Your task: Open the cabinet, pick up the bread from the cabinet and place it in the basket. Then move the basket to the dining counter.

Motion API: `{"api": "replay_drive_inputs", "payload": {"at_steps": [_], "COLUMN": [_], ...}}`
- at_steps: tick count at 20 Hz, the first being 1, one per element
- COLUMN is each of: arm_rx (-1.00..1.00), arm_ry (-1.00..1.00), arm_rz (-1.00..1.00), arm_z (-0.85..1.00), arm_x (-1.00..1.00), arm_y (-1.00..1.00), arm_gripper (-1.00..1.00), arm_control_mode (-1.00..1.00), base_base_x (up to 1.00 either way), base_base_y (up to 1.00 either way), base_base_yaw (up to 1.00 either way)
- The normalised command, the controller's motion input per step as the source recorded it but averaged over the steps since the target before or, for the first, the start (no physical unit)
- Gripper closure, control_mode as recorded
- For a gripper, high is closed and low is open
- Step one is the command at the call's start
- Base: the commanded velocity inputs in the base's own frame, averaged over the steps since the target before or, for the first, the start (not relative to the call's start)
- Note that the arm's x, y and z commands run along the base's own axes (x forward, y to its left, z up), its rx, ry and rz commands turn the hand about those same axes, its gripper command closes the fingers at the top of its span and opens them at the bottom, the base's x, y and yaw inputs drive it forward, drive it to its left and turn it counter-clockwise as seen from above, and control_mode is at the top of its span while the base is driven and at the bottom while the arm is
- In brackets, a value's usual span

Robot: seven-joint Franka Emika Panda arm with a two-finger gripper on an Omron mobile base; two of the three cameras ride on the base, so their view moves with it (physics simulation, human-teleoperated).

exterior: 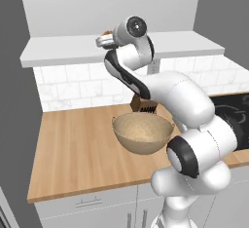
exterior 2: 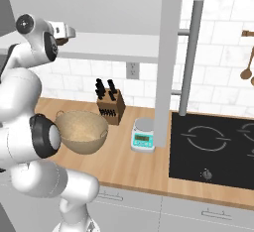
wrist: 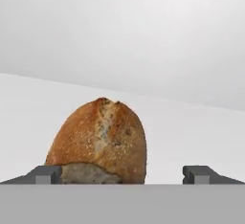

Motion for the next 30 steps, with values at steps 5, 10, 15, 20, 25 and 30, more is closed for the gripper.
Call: {"api": "replay_drive_inputs", "payload": {"at_steps": [5, 10, 15, 20, 25, 30], "arm_rx": [0.00, 0.00, 0.00, 0.00, 0.00, 0.00], "arm_ry": [0.02, 0.02, 0.01, 0.00, 0.00, 0.00], "arm_rz": [0.01, 0.00, 0.00, 0.00, 0.00, 0.00], "arm_z": [0.29, 0.36, 0.05, -0.22, -0.37, -0.40], "arm_x": [0.14, 0.25, 0.34, 0.13, 0.02, 0.06], "arm_y": [0.21, 0.17, 0.07, 0.15, 0.07, 0.00], "arm_gripper": [-1.00, -1.00, -1.00, -1.00, -1.00, -1.00], "arm_control_mode": [-1.00, -1.00, -1.00, -1.00, -1.00, -1.00], "base_base_x": [0.00, 0.00, 0.00, 0.00, 0.00, 0.00], "base_base_y": [0.00, 0.00, 0.00, 0.00, 0.00, 0.00], "base_base_yaw": [0.00, 0.00, 0.00, 0.00, 0.00, 0.00]}}
